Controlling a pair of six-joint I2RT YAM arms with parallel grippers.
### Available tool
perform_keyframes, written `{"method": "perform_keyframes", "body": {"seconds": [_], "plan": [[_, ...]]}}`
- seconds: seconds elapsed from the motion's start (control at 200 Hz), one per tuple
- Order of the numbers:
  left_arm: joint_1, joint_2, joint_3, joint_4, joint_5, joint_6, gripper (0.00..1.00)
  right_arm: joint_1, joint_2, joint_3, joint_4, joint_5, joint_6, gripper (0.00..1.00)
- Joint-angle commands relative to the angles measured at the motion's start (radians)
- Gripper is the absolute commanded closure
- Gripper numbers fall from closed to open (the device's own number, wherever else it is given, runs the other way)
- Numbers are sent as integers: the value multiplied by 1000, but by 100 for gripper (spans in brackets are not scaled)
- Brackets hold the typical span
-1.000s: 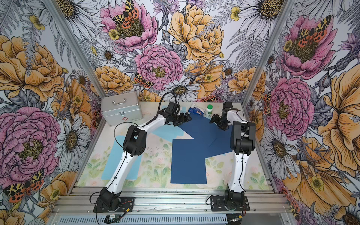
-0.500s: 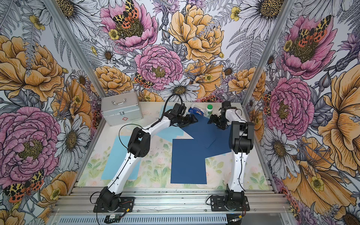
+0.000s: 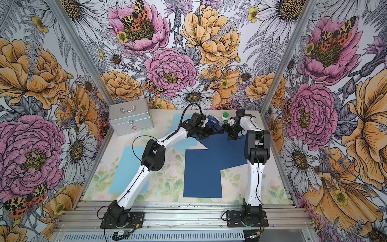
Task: Sort the scattered colored papers by color
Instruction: Pick up the colored paper.
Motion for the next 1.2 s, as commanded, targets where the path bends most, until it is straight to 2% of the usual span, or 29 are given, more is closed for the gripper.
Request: {"method": "perform_keyframes", "body": {"seconds": [0.0,0.12,0.305,0.465,0.641,0.866,1.196], "plan": [[-19,67,-5,-94,52,-21,2,42,61,-13,-22,-44,35,19],[-10,33,-20,-94,54,-13,2,34,43,0,-9,20,39,19],[3,-129,-129,-94,-28,22,2,3,44,109,-12,120,-7,16],[10,-243,-187,-94,-71,17,2,-11,116,243,-15,71,-21,15],[27,-329,-322,-94,-88,-20,2,-33,188,333,-20,63,-15,15],[32,-343,-404,-94,-80,-27,2,-56,231,366,-26,43,5,15],[25,-285,-381,-93,-78,-44,2,-26,221,292,-84,28,-34,16]]}}
